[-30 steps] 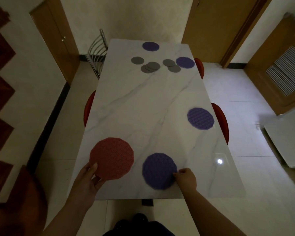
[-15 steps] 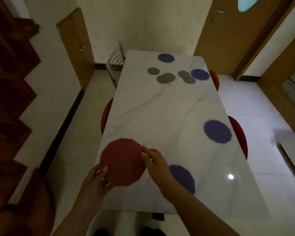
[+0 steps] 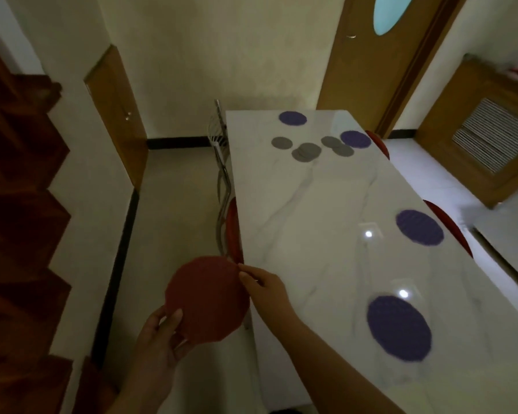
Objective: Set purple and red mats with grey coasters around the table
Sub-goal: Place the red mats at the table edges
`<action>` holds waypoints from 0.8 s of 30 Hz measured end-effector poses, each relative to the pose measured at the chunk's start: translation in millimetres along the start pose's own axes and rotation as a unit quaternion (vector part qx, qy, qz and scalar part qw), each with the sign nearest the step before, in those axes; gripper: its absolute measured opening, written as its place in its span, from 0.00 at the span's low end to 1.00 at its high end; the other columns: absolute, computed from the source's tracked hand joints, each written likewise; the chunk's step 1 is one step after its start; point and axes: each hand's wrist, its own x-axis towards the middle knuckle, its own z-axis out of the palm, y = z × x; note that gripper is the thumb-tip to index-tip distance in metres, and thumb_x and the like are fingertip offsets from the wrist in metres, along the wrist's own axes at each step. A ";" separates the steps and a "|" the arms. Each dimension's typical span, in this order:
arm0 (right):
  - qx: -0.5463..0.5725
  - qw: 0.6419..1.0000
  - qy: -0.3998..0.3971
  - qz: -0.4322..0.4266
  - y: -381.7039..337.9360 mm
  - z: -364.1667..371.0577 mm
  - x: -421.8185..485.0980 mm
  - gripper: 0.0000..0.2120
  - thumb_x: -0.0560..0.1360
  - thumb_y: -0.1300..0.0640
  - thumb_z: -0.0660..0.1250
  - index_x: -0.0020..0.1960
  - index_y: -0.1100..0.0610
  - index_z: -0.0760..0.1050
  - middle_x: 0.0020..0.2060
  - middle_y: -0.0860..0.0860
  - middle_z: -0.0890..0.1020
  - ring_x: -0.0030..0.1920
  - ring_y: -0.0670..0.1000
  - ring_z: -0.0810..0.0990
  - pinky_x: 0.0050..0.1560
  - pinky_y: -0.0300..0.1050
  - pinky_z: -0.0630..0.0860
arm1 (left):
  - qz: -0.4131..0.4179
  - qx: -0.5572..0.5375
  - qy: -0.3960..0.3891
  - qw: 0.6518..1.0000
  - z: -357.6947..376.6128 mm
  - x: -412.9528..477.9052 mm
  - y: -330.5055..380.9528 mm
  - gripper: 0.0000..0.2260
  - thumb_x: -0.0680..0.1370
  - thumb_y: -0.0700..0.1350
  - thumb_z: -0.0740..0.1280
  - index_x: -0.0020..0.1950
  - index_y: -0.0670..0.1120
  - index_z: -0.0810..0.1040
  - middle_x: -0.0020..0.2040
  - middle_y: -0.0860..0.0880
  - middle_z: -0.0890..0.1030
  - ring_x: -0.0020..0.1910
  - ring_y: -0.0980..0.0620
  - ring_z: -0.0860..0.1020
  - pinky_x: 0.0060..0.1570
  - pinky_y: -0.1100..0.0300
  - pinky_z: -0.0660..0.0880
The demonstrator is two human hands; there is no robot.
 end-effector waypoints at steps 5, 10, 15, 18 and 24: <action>0.023 0.997 0.076 0.012 -22.0 29.3 20.5 0.12 0.76 0.53 0.64 0.58 0.51 0.79 0.53 0.49 0.83 0.52 0.45 0.81 0.57 0.41 0.78 | -0.015 0.024 -0.053 0.998 -12.3 41.8 45.9 0.08 0.76 0.41 0.67 0.54 0.50 0.78 0.51 0.48 0.84 0.46 0.47 0.83 0.33 0.57 0.81; -0.001 0.986 0.165 0.014 -31.9 30.8 58.7 0.11 0.76 0.53 0.65 0.55 0.52 0.81 0.47 0.47 0.85 0.46 0.40 0.81 0.48 0.33 0.76 | -0.034 0.071 -0.132 0.988 8.7 103.9 78.8 0.08 0.75 0.42 0.67 0.54 0.50 0.78 0.48 0.50 0.86 0.43 0.52 0.85 0.33 0.59 0.80; 0.045 0.969 0.239 0.033 -35.8 23.6 112.3 0.09 0.72 0.50 0.70 0.50 0.52 0.81 0.42 0.44 0.84 0.43 0.41 0.82 0.47 0.37 0.79 | -0.045 0.113 -0.192 0.974 51.3 181.1 103.0 0.07 0.77 0.41 0.66 0.54 0.49 0.78 0.44 0.52 0.86 0.41 0.53 0.84 0.32 0.60 0.80; 0.066 0.960 0.262 0.068 -43.7 10.9 151.3 0.09 0.69 0.49 0.73 0.43 0.54 0.80 0.38 0.48 0.84 0.41 0.45 0.83 0.45 0.40 0.80 | -0.052 0.139 -0.218 0.965 79.7 223.7 119.2 0.08 0.77 0.41 0.66 0.55 0.48 0.78 0.47 0.50 0.86 0.43 0.52 0.84 0.33 0.59 0.80; 0.213 0.943 0.235 0.104 -61.1 -12.5 200.0 0.04 0.70 0.59 0.72 0.43 0.58 0.79 0.40 0.53 0.84 0.42 0.50 0.84 0.46 0.41 0.81 | -0.065 0.204 -0.290 0.933 142.0 303.6 151.5 0.09 0.77 0.41 0.66 0.57 0.46 0.78 0.51 0.48 0.84 0.48 0.50 0.83 0.35 0.59 0.80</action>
